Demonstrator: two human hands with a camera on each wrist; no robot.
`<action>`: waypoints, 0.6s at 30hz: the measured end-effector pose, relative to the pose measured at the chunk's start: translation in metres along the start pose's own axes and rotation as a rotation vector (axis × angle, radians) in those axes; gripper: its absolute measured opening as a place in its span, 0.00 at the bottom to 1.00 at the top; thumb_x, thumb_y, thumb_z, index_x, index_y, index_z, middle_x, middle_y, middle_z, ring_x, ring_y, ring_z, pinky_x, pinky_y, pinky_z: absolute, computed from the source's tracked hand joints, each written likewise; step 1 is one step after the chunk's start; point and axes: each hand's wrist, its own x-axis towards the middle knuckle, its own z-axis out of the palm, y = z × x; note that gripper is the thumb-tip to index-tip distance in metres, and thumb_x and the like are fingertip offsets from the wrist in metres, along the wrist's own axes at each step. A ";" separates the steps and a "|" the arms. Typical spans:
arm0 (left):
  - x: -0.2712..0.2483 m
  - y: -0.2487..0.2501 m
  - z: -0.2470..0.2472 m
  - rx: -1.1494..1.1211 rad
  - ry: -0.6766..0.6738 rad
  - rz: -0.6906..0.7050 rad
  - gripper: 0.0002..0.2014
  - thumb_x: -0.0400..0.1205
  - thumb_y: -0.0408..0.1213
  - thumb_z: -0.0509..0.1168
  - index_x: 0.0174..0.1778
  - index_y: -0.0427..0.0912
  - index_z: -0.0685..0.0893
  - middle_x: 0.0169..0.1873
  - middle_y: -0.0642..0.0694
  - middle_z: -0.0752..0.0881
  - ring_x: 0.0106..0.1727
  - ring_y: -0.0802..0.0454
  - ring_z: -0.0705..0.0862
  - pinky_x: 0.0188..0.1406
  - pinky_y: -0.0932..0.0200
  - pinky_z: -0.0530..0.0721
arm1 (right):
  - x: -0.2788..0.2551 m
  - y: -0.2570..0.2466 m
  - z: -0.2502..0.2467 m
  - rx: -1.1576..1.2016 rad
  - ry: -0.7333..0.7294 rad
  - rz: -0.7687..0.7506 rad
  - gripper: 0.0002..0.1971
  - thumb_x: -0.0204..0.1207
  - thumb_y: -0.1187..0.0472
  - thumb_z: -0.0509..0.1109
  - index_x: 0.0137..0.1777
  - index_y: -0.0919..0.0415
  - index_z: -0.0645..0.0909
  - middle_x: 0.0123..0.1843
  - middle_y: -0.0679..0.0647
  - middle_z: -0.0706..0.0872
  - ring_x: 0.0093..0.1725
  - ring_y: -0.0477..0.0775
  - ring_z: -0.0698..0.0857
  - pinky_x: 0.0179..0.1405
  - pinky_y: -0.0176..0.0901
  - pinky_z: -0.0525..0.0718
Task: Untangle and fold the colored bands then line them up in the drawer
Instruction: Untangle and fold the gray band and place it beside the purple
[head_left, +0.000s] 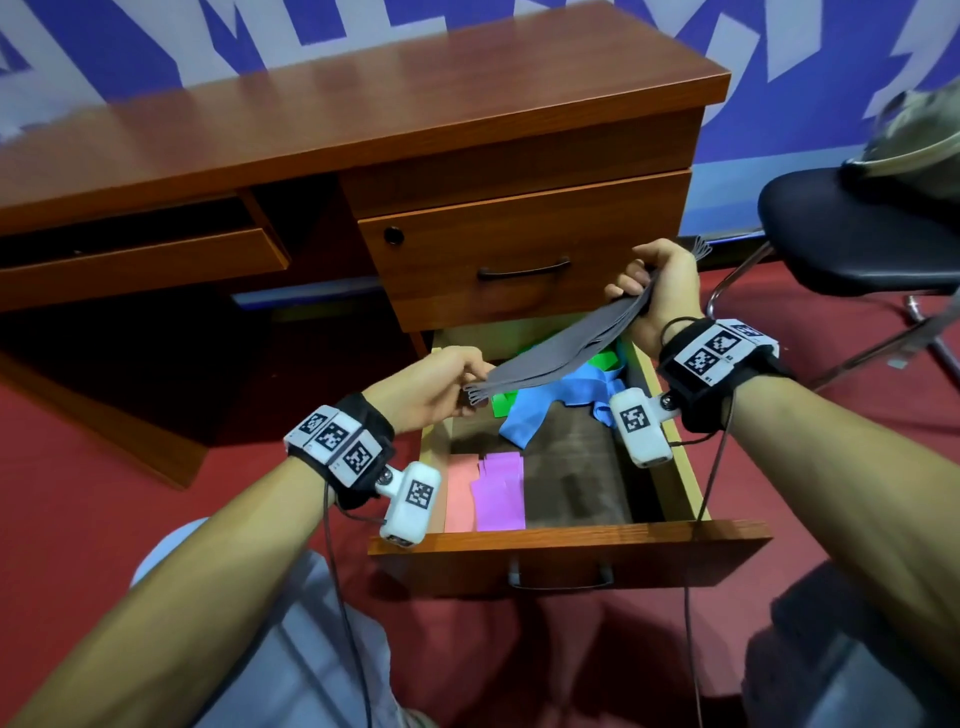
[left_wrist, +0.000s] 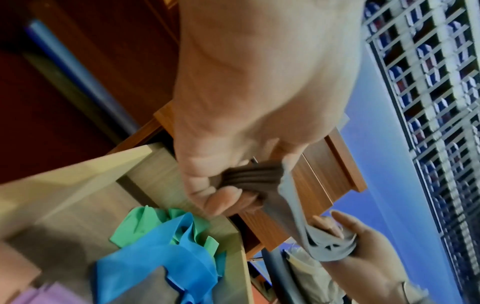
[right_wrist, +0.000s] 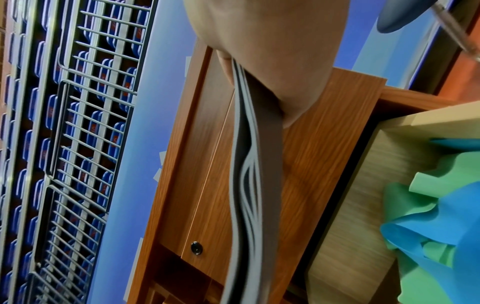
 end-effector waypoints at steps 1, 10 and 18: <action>-0.002 0.001 0.000 -0.056 0.037 -0.023 0.09 0.75 0.31 0.58 0.49 0.35 0.76 0.40 0.42 0.83 0.28 0.53 0.77 0.23 0.63 0.73 | 0.000 -0.002 -0.001 -0.001 -0.005 0.001 0.18 0.72 0.69 0.62 0.30 0.53 0.58 0.25 0.48 0.57 0.21 0.49 0.56 0.23 0.41 0.63; -0.001 0.006 -0.006 -0.263 0.246 0.014 0.07 0.79 0.22 0.66 0.43 0.39 0.80 0.29 0.44 0.87 0.29 0.55 0.81 0.30 0.66 0.75 | -0.008 0.001 0.003 -0.329 -0.162 -0.048 0.14 0.71 0.61 0.67 0.29 0.54 0.65 0.24 0.48 0.60 0.21 0.49 0.57 0.23 0.40 0.59; -0.002 0.006 0.008 -0.120 0.209 0.047 0.09 0.77 0.21 0.67 0.39 0.38 0.86 0.33 0.42 0.86 0.34 0.52 0.83 0.36 0.62 0.77 | -0.050 0.054 0.006 -1.373 -0.767 -0.245 0.10 0.76 0.64 0.67 0.40 0.52 0.69 0.34 0.47 0.72 0.29 0.43 0.69 0.32 0.42 0.69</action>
